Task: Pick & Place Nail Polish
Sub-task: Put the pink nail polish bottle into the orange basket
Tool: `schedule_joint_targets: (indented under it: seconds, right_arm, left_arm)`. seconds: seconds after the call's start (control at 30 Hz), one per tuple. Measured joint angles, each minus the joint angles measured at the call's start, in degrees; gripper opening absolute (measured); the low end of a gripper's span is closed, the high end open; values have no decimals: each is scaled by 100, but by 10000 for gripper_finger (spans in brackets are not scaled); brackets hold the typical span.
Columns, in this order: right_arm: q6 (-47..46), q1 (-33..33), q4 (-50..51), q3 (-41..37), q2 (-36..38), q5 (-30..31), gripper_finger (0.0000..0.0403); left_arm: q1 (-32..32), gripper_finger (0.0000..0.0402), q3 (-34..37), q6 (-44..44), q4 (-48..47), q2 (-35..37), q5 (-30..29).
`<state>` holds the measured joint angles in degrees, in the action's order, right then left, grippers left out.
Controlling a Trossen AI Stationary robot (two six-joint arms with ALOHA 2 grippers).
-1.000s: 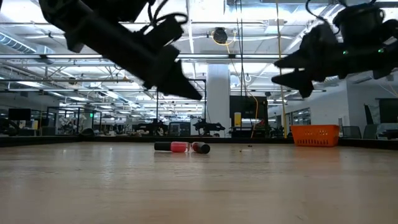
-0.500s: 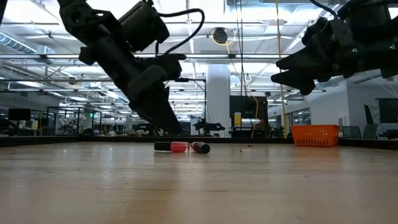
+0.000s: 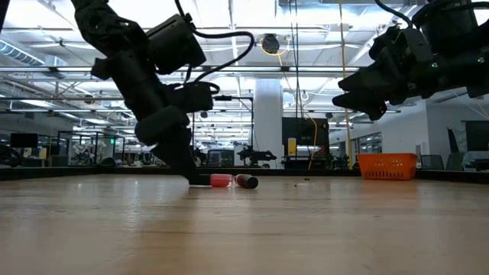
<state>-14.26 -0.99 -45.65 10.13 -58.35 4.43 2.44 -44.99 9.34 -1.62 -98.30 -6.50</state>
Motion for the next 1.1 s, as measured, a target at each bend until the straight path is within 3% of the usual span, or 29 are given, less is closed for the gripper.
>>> schedule_joint_targets:
  seconds: [0.4, 1.1]
  right_arm:
    - [0, -2, 3, 0, 0, 0, 231]
    - [-22, -2, 8, 4, 0, 0, 230]
  left_arm:
    - [81, 150, -5, -737, 301, -222, -143]
    - [81, 149, -13, -583, 340, -444, -57]
